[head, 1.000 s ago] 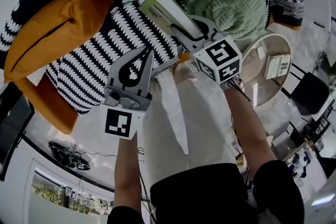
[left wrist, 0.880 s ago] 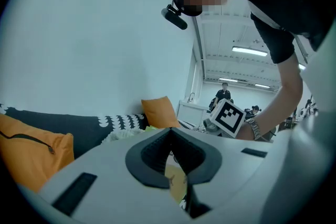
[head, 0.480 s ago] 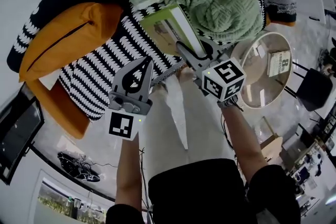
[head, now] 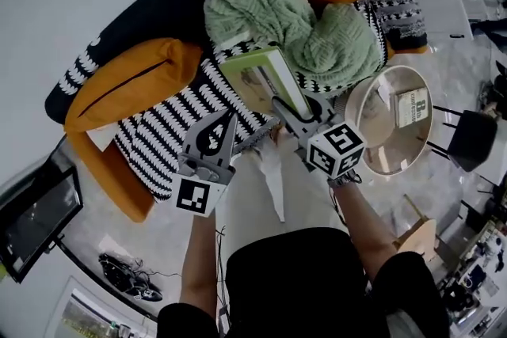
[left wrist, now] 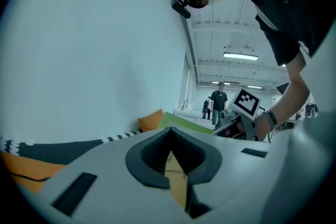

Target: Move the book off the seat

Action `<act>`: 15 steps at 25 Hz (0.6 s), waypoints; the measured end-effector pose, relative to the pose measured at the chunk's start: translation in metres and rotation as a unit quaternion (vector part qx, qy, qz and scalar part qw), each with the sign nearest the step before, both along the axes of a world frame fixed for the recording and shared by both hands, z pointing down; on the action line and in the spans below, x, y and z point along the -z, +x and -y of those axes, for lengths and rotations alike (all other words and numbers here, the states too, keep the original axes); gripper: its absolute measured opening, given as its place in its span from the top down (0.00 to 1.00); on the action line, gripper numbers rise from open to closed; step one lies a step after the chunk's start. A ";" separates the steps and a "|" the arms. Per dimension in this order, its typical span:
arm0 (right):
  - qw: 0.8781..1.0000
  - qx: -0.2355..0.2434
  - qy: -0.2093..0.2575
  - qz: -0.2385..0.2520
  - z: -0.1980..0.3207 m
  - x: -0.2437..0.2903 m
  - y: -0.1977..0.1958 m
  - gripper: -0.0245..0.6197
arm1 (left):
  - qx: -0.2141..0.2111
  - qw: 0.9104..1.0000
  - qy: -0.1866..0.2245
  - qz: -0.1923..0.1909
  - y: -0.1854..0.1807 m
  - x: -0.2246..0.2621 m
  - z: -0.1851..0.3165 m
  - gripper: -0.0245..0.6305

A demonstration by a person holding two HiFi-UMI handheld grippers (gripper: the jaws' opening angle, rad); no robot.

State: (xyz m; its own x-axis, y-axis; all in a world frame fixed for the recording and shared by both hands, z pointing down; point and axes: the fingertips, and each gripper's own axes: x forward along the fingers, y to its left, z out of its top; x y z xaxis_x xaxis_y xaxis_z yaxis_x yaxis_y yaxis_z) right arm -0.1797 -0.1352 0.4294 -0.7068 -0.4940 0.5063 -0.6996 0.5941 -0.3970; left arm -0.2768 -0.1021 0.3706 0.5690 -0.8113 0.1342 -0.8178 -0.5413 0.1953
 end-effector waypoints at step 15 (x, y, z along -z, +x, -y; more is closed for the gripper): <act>0.996 -0.012 0.067 0.052 -0.012 0.144 -0.006 0.73 | 0.035 0.999 0.037 -0.015 -0.027 0.110 -0.027 0.95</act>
State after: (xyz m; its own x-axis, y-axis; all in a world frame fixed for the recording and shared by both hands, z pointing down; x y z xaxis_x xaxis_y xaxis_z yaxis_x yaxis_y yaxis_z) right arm -0.1856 -0.1237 0.2852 -0.7396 -0.5690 0.3595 -0.6730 0.6308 -0.3861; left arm -0.3034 -0.0748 0.2608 0.5134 -0.8562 0.0572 -0.8486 -0.4967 0.1819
